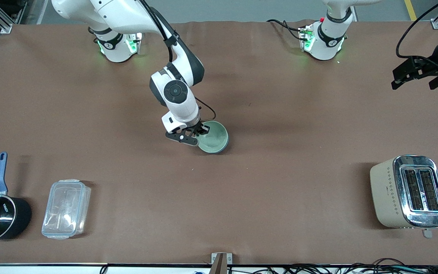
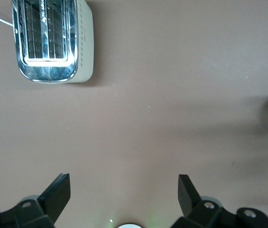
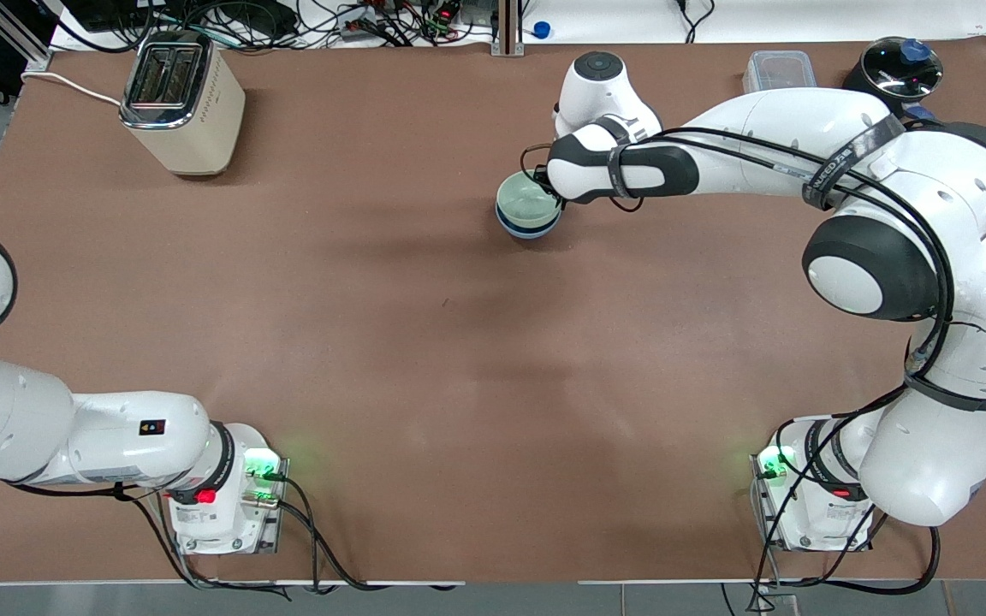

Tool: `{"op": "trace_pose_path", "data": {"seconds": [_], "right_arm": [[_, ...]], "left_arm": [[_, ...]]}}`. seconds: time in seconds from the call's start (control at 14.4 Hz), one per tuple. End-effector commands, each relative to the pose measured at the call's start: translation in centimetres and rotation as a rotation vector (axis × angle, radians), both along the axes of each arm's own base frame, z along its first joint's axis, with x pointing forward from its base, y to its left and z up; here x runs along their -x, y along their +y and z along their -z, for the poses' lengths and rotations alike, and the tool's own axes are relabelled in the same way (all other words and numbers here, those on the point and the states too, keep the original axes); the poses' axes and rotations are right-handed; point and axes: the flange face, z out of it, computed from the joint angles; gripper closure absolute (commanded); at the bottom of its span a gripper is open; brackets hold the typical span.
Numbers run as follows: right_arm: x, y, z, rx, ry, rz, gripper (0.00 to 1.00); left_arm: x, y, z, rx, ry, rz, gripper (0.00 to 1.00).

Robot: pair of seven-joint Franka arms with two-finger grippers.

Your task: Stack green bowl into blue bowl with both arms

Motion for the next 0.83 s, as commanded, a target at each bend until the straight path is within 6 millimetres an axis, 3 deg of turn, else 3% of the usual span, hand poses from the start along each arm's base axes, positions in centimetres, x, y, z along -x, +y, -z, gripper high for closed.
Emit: {"op": "trace_pose_path", "data": {"seconds": [0.0, 0.21, 0.42, 0.55, 0.76], "right_arm": [[-0.5, -0.5, -0.9, -0.001, -0.008, 0.042, 0.0], [-2.6, -2.6, -4.9, -0.003, -0.014, 0.083, 0.0], [-5.2, -6.8, -10.3, -0.001, -0.058, 0.14, 0.0], [-6.5, -11.3, -16.0, 0.085, -0.095, 0.148, 0.0], [-7.8, -17.7, -22.1, 0.171, -0.078, 0.142, 0.0]], "left_arm": [[1.2, -0.2, 0.6, 0.004, 0.025, 0.004, 0.0], [1.3, -1.5, 0.8, 0.001, 0.023, 0.017, 0.0], [1.3, -2.6, 1.1, -0.006, 0.022, 0.037, 0.0], [1.3, -2.3, 1.4, -0.005, 0.029, 0.031, 0.0], [0.9, -2.1, 1.9, -0.001, 0.038, 0.028, 0.0]]}}
